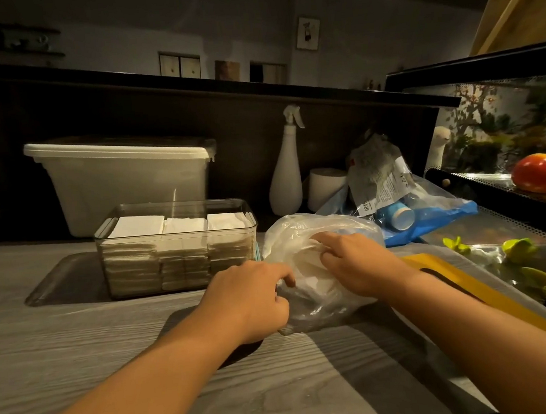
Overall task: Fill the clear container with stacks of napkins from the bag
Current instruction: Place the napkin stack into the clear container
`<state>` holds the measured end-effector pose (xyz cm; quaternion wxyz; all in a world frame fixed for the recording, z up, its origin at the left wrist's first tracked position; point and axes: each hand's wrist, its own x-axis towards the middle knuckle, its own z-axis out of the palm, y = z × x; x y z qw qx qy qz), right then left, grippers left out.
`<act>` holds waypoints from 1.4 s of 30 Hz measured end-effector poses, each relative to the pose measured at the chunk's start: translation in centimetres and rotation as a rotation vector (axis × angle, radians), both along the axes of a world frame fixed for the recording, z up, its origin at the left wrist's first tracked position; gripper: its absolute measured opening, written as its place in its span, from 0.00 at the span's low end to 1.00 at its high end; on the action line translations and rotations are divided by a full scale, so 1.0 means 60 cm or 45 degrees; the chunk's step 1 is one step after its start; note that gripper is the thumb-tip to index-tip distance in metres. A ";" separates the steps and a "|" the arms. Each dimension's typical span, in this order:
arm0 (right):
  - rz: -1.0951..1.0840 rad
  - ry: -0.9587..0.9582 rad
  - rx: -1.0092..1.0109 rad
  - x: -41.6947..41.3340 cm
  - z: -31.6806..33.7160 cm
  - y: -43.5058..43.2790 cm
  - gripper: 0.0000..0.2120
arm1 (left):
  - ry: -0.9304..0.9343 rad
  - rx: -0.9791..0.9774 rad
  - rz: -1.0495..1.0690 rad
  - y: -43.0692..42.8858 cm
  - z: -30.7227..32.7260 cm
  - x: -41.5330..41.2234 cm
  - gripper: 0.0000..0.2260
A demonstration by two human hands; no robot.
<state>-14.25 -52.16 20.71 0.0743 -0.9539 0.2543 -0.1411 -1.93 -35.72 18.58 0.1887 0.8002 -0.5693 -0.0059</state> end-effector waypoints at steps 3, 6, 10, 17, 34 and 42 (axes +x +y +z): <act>-0.027 0.116 -0.107 0.003 -0.003 0.007 0.25 | -0.005 0.008 -0.018 0.000 -0.001 0.000 0.17; -0.036 0.196 -0.214 0.009 -0.014 0.015 0.24 | -0.001 -0.006 -0.023 0.001 -0.001 0.000 0.14; -0.075 0.071 -0.259 0.013 -0.018 0.011 0.21 | 0.014 -0.024 -0.013 0.000 -0.001 -0.001 0.12; -0.058 -0.025 -0.350 -0.003 -0.006 0.000 0.20 | 0.054 -0.050 0.015 -0.002 -0.002 0.000 0.15; 0.397 -0.861 1.133 -0.015 0.081 0.047 0.12 | 1.157 -0.414 0.104 0.013 0.026 -0.004 0.33; 0.342 -0.787 1.547 0.045 0.039 0.055 0.26 | 2.110 -0.645 -0.214 0.035 0.031 0.004 0.27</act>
